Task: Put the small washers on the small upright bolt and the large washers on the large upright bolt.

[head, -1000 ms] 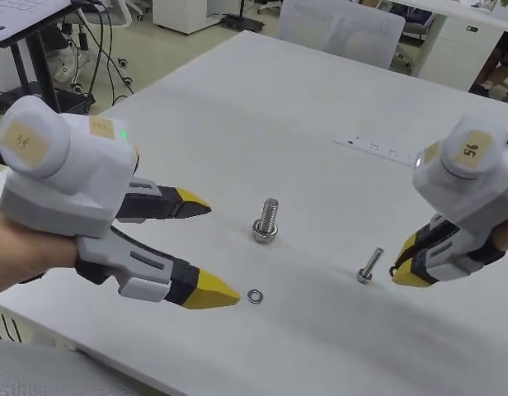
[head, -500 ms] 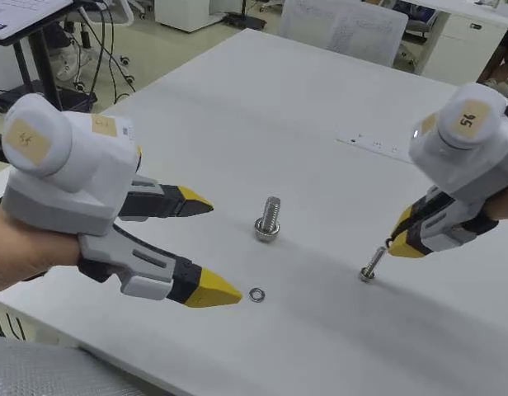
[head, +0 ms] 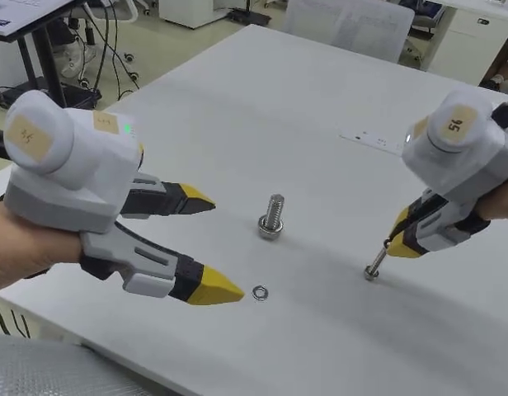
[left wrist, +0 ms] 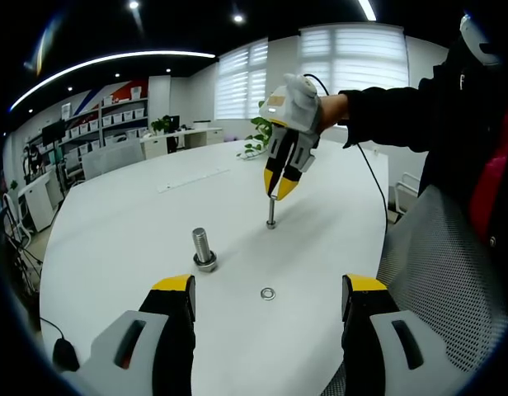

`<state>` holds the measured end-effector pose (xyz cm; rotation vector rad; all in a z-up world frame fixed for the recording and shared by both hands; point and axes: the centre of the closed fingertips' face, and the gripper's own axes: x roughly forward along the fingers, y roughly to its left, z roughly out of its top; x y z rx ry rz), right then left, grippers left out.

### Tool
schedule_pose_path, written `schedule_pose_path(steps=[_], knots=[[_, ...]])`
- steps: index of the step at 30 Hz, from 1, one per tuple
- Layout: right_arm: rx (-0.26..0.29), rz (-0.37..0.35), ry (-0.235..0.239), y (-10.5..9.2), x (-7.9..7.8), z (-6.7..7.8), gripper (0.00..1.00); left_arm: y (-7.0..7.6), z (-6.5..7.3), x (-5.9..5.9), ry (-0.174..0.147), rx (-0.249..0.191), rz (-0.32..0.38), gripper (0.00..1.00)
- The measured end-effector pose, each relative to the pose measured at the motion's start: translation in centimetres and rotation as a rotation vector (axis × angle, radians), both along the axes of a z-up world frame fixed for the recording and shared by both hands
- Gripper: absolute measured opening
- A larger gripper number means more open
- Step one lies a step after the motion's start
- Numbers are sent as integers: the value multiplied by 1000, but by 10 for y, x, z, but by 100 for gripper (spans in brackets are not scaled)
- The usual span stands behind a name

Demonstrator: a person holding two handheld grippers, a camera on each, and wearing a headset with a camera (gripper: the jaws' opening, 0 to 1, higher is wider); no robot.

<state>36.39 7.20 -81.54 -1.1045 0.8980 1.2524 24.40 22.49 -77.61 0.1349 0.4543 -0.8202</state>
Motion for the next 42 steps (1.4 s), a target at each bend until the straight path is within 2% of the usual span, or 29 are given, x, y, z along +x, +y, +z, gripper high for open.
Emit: schedule_pose_path(steps=[29,42], knots=[[-10,1,22,3,-2,-13,13,2,-3,0,11,5,-1,72],[-21,-3,44,3,-2,-32,13,2,-4,0,12,5,1,72]])
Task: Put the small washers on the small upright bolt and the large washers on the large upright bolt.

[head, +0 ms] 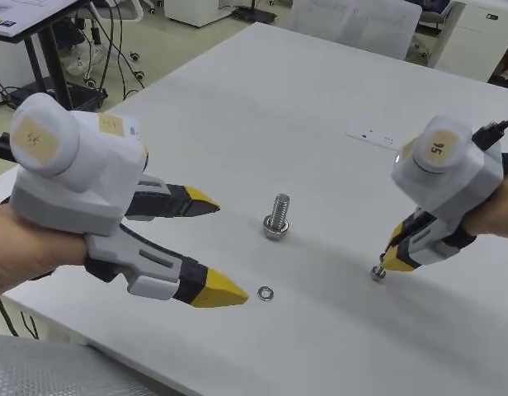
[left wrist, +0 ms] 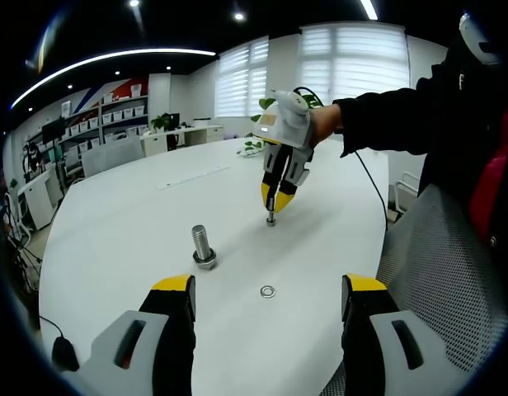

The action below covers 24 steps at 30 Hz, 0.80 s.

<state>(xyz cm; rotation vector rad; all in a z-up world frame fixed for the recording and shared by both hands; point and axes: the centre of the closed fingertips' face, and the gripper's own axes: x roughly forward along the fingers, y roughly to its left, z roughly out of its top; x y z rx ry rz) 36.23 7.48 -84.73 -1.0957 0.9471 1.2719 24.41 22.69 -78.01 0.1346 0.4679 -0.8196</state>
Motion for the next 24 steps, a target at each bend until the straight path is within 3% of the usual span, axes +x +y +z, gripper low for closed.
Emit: schedule_pose_path(steps=[12,24], knots=[[-8,-11,16,-4,2,-17,13,-1,-2,2,6,4,2,71],[-6,1,20,-3,2,-20,15,-2,-3,3,9,5,1,71]])
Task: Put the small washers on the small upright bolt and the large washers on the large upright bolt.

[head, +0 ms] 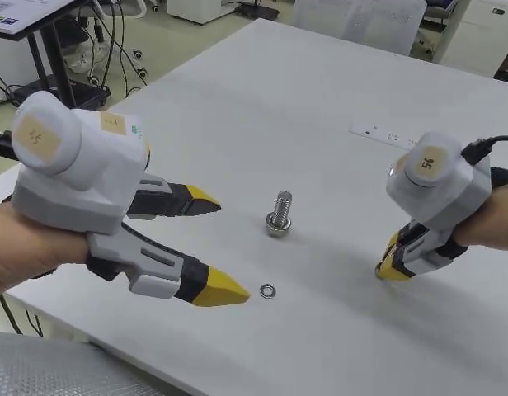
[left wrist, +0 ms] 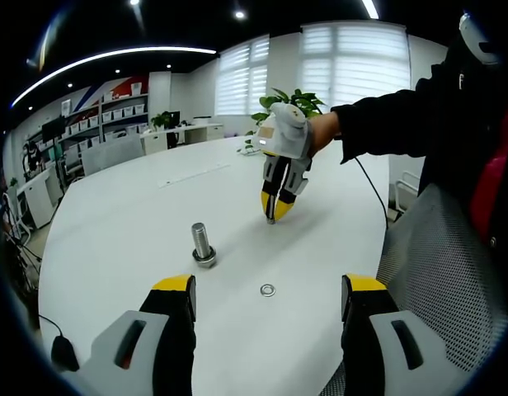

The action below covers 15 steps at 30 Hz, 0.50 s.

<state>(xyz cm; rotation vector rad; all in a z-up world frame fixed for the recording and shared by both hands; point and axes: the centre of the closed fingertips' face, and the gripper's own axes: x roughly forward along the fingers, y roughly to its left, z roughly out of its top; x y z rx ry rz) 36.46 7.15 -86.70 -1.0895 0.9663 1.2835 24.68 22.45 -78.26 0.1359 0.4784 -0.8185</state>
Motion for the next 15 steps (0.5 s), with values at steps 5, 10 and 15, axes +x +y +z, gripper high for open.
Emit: schedule_pose_path(steps=[5,10,15], knots=[[3,0,-2,-1,1,0,16,0,0,0,2,1,0,71],[10,-4,-8,-3,3,3,18,-1,0,1,2,2,-2,71],[14,-16,-17,-8,7,5,18,-1,0,1,1,3,-3,71]])
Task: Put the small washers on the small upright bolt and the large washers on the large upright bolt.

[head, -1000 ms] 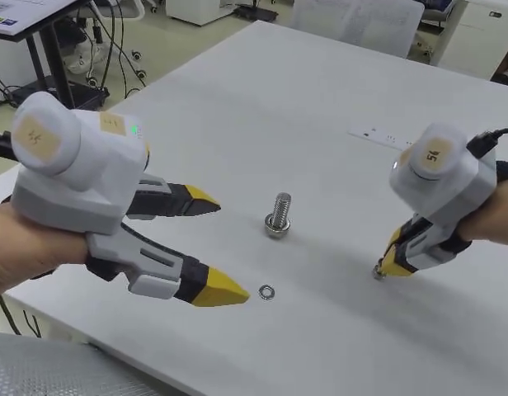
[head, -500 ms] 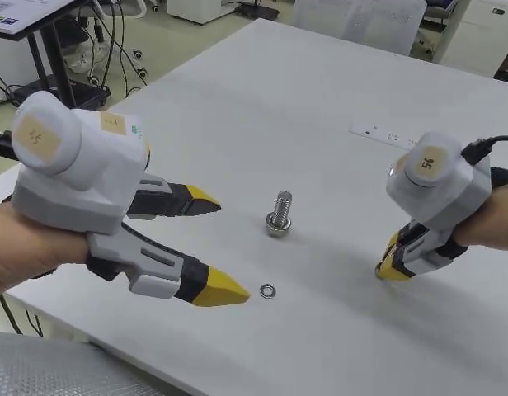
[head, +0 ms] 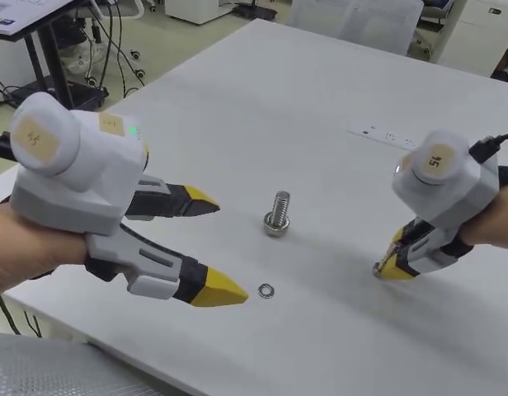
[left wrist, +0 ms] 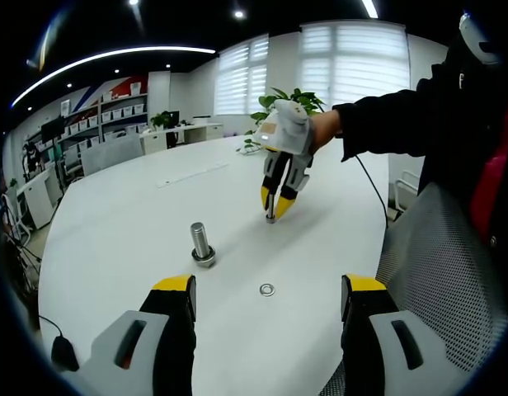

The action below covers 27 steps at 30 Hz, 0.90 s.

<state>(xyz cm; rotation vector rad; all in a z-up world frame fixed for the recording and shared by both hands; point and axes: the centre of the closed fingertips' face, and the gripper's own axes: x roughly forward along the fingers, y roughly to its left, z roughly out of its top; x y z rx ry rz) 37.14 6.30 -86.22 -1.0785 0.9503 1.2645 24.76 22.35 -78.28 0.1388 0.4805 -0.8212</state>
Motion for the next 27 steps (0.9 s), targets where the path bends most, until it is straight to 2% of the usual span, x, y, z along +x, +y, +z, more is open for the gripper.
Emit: schedule_pose_path(steps=[13,22,27], knots=[[-3,-20,-8,-14,-7,4,18,-1,1,-1,-3,0,-1,71],[-3,-11,-2,-14,-22,5,18,-4,3,-3,-8,0,-4,71],[0,2,6,-9,-36,6,18,-3,5,-5,-11,-1,-8,71]])
